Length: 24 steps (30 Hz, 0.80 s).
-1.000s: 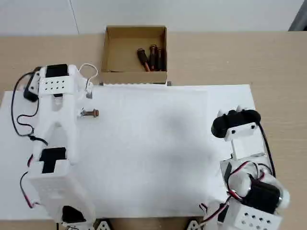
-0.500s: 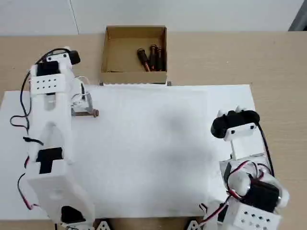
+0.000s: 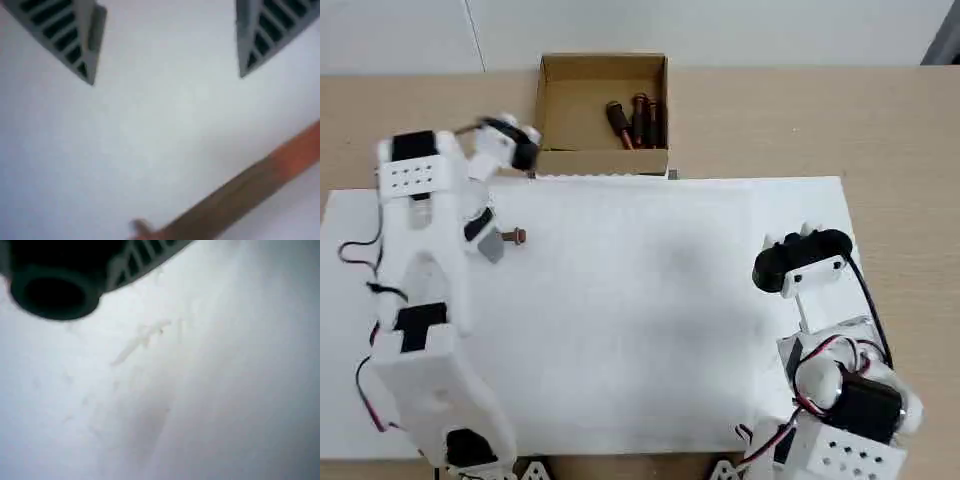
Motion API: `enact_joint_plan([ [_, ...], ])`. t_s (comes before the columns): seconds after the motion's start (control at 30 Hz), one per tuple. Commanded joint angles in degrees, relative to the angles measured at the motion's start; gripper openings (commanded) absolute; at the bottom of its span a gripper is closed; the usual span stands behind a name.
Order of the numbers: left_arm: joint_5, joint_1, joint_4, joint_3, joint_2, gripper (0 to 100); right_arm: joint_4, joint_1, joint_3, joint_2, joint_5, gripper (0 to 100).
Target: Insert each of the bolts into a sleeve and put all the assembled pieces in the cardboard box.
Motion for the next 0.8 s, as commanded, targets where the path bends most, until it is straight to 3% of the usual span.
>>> enact_joint_plan([
  [0.0, -10.55, 0.62, -0.18, -2.33, 1.32, 15, -1.45, 0.04, -0.26, -0.48, 0.7, 0.7],
  [0.23, -18.55, 2.9, -0.18, -8.57, 5.01, 11, -1.45, 0.04, -0.26, -0.48, 0.7, 0.7],
  [0.77, -20.57, 5.1, -2.11, -13.85, 15.12, 11, -1.45, 0.04, -0.26, -0.48, 0.7, 0.7],
])
